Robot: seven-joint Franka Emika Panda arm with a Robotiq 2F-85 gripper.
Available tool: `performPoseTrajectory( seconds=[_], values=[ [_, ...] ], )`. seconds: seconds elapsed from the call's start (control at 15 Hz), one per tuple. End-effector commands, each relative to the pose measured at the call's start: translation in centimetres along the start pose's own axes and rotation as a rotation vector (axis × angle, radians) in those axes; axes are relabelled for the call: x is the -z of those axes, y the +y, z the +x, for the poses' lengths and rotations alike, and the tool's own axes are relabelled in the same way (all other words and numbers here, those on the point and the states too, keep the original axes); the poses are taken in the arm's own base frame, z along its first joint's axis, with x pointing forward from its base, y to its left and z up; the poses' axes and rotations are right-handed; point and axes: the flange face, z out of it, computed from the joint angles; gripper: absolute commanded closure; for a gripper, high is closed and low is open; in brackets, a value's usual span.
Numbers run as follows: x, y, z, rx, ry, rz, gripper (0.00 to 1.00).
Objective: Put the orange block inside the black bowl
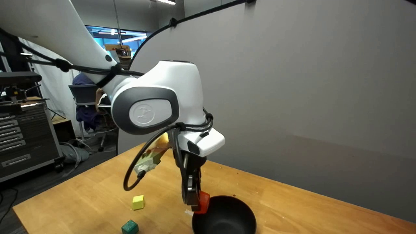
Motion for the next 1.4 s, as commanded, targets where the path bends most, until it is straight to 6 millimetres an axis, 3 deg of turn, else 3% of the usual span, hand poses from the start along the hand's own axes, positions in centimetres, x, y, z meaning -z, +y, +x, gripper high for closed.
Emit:
performPoseTrajectory(
  seconds=[0.0, 0.53, 0.6, 0.87, 1.07, 1.33],
  values=[
    [-0.7, -0.7, 2.4, -0.074, -0.008, 0.015, 0.77],
    [-3.7, -1.3, 6.1, -0.155, -0.031, 0.009, 0.77],
    [-4.0, -1.3, 6.4, -0.166, -0.040, 0.008, 0.32],
    [-3.9, -1.7, 7.1, -0.191, -0.054, 0.009, 0.05],
    [-1.5, -2.9, 7.0, -0.173, -0.024, 0.053, 0.00],
    [3.4, -5.2, 4.2, 0.060, -0.058, 0.067, 0.00]
  ],
)
